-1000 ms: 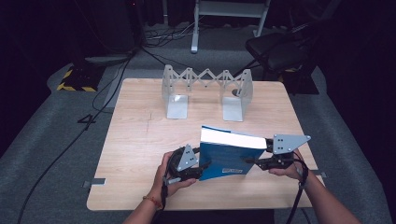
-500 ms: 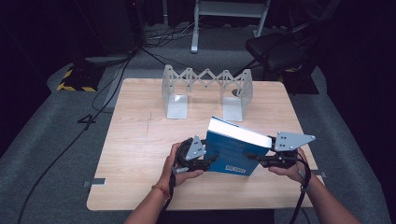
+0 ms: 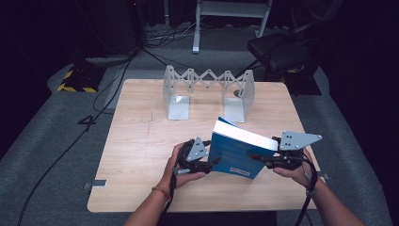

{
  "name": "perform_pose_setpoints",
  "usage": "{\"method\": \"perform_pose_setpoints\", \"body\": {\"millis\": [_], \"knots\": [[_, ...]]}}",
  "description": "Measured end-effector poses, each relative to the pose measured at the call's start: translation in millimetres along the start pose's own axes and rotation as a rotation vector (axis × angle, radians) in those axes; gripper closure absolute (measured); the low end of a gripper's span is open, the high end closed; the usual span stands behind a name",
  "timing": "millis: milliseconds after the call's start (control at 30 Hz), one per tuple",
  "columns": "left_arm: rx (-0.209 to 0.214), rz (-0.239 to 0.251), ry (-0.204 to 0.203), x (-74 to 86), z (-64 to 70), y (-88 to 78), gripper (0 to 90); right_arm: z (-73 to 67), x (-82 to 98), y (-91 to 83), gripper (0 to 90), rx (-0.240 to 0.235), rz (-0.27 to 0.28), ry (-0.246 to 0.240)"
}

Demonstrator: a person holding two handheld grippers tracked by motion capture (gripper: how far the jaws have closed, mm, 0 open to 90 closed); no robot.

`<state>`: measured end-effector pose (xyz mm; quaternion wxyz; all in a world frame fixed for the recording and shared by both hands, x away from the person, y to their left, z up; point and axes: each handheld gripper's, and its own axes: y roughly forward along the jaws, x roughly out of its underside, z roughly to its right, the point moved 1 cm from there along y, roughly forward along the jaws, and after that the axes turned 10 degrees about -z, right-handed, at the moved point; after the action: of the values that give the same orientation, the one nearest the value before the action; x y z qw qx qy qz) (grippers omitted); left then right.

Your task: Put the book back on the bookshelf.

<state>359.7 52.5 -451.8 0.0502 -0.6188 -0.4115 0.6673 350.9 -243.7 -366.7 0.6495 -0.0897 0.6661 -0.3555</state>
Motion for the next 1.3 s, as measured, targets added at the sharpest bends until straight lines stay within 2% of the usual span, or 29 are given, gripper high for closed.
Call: {"method": "perform_pose_setpoints", "body": {"millis": [100, 133, 167, 233, 333, 433, 500, 567, 633, 667, 733, 800, 900, 1033, 1100, 1233, 1300], "knots": [[0.018, -0.059, -0.016, 15.7, 0.2, -10.3, 28.8, -0.4, -2.1, -0.9, 57.9, -0.001, -0.009, 0.012], [0.006, -0.104, -0.025, 28.2, -0.6, -18.3, 28.4, -0.3, -2.9, -1.1, 57.9, 0.0, -0.009, 0.016], [0.006, -0.104, -0.025, 28.2, -0.6, -18.3, 26.7, -0.3, -2.9, -1.1, 57.9, 0.0, -0.009, 0.016], [0.0, -0.159, -0.056, 46.0, -5.4, -29.4, 22.6, 0.4, -6.1, -1.3, 57.9, -0.009, -0.01, 0.032], [-0.056, -0.227, -0.106, 65.4, -13.3, -39.0, 20.6, 0.0, -11.2, -2.2, 57.6, -0.012, -0.037, 0.035], [-0.087, -0.251, -0.14, 83.8, -19.9, -49.5, 21.0, -1.0, -16.9, -3.9, 57.3, -0.016, -0.077, 0.039], [-0.103, -0.241, -0.185, 96.1, -22.1, -53.9, 21.8, -2.2, -21.1, -5.7, 56.8, -0.015, -0.102, 0.041], [-0.116, -0.235, -0.203, 104.9, -22.6, -55.8, 21.9, -3.6, -25.9, -7.7, 56.3, -0.014, -0.114, 0.037], [-0.107, -0.24, -0.228, 107.9, -23.8, -56.3, 21.5, -3.7, -30.0, -8.3, 55.9, -0.017, -0.134, 0.044], [-0.11, -0.247, -0.223, 107.9, -24.2, -56.3, 21.1, -3.7, -32.2, -8.4, 55.8, -0.02, -0.144, 0.047], [-0.086, -0.262, -0.249, 109.8, -25.6, -53.8, 20.4, -3.2, -36.6, -8.3, 55.4, -0.027, -0.172, 0.044], [-0.098, -0.302, -0.263, 110.6, -26.0, -49.9, 19.5, -2.7, -41.6, -8.4, 54.9, -0.036, -0.211, 0.034], [-0.091, -0.304, -0.277, 111.2, -26.7, -47.7, 19.1, -2.6, -49.8, -7.2, 53.8, -0.041, -0.265, 0.026], [-0.1, -0.33, -0.273, 111.5, -26.4, -43.8, 18.8, -2.9, -58.3, -4.1, 53.6, -0.055, -0.325, 0.012], [-0.096, -0.327, -0.274, 111.8, -25.6, -41.9, 17.8, -1.7, -61.3, -0.8, 54.1, -0.066, -0.352, 0.012], [-0.094, -0.327, -0.28, 111.4, -25.7, -41.4, 17.6, 0.7, -64.2, 3.7, 56.9, -0.08, -0.378, 0.021], [-0.092, -0.328, -0.271, 111.3, -27.7, -41.0, 17.4, 2.7, -66.5, 4.8, 59.4, -0.078, -0.394, 0.009]]}}
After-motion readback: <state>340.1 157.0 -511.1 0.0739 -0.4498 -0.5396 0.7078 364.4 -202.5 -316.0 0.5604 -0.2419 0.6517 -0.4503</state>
